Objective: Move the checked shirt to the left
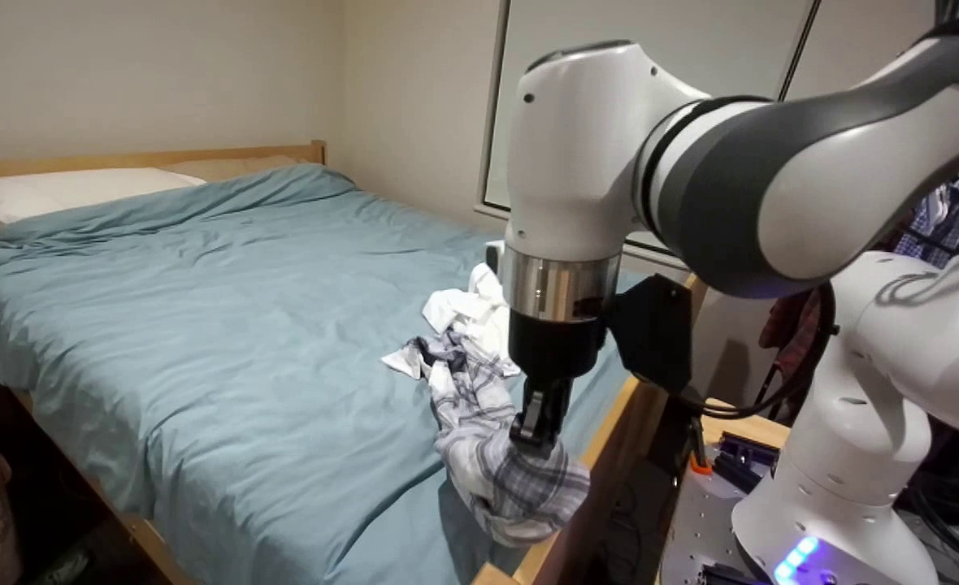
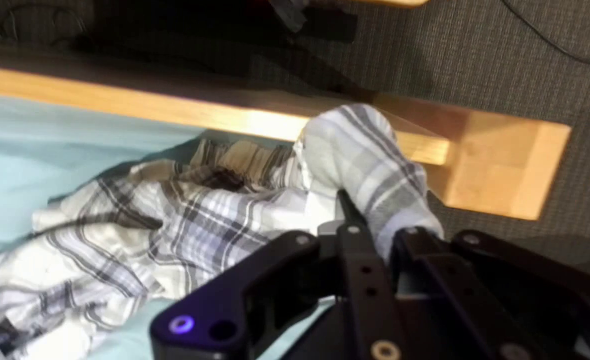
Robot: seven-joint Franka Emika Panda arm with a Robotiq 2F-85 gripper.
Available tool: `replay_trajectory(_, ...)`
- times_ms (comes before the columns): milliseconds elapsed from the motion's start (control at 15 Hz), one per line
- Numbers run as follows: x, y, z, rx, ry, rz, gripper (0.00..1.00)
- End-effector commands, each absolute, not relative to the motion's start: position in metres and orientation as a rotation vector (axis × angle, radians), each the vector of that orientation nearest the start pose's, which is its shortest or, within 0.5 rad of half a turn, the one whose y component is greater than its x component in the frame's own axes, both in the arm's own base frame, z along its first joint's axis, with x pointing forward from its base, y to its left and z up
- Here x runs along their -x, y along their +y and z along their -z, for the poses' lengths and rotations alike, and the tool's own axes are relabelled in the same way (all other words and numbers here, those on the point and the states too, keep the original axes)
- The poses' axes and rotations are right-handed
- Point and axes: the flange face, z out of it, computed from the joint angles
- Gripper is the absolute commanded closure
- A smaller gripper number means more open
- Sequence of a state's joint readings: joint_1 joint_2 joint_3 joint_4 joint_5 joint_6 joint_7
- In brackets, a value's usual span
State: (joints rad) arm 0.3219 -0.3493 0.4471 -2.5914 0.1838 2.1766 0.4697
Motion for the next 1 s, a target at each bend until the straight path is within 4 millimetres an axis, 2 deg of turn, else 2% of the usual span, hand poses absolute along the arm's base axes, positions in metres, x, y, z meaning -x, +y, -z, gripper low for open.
replay_trajectory(0,-0.320,0.359,-0.359,3.126,-0.566,-0.016,0.94)
replay_trajectory(67,-0.323,0.373,-0.361,3.099,-0.653,0.022,0.94)
replay_trajectory(200,-0.328,0.385,-0.355,3.070,-0.790,0.075,0.94)
replay_trajectory(333,-0.352,0.385,-0.349,3.077,-0.790,0.100,0.94)
replay_trajectory(467,-0.379,0.374,-0.351,3.066,-0.731,0.104,0.94)
replay_trajectory(600,-0.408,0.348,-0.357,3.078,-0.589,0.106,0.94)
replay_trajectory(733,-0.441,0.302,-0.383,3.110,-0.359,0.155,0.95)
replay_trajectory(933,-0.476,0.222,-0.393,3.174,-0.099,0.245,0.95)
